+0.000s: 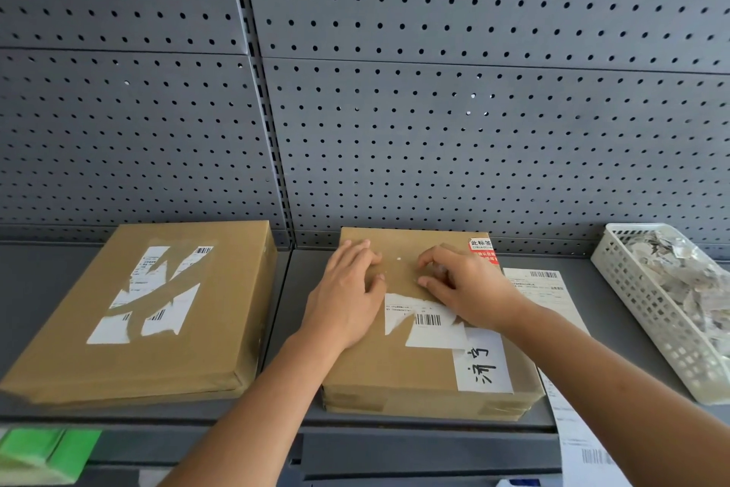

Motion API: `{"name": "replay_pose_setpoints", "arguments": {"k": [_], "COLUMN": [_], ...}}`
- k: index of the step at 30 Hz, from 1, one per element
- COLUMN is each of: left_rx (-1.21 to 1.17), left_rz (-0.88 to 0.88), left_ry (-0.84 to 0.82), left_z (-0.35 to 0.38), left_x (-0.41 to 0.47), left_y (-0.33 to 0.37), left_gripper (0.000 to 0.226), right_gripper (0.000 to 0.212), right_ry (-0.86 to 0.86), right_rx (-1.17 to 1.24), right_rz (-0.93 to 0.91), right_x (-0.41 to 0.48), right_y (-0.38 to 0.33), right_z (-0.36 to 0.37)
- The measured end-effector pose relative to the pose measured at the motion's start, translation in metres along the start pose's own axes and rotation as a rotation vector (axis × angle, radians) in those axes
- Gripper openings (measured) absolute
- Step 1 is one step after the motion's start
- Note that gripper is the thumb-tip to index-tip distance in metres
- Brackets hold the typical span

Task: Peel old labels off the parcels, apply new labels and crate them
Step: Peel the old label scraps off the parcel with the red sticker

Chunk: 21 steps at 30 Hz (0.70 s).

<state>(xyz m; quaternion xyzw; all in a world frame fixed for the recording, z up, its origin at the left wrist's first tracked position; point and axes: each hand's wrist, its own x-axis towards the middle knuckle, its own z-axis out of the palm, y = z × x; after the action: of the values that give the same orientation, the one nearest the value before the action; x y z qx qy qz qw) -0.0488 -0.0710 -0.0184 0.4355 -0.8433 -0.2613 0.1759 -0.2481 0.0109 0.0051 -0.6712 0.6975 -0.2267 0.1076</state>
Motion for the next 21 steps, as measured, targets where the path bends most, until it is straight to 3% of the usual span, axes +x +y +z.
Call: {"name": "replay_pose_setpoints", "arguments": {"k": [6,13,17,21], "left_rx": [0.002,0.009,0.007,0.024], "left_rz": [-0.001,-0.007,-0.004,-0.003], "left_ry": [-0.001,-0.001,0.000,0.002], "left_z": [-0.001,-0.002,-0.001,-0.002], "left_x": [-0.001,-0.001,0.000,0.000], "left_y": [0.000,-0.002,-0.003,-0.004], "left_gripper": [0.036,0.038,0.038,0.038], "right_gripper": [0.004,0.023,0.009,0.017], "right_ry": [0.024,0.167,0.201,0.211], "right_rx": [0.040,0.463,0.747,1.041], "right_rz": [0.066,0.242,0.338,0.396], "right_x": [-0.004,-0.032,-0.054,-0.078], "right_y": [-0.002,0.009,0.018,0.028], "right_z": [-0.002,-0.023,-0.042,-0.066]}}
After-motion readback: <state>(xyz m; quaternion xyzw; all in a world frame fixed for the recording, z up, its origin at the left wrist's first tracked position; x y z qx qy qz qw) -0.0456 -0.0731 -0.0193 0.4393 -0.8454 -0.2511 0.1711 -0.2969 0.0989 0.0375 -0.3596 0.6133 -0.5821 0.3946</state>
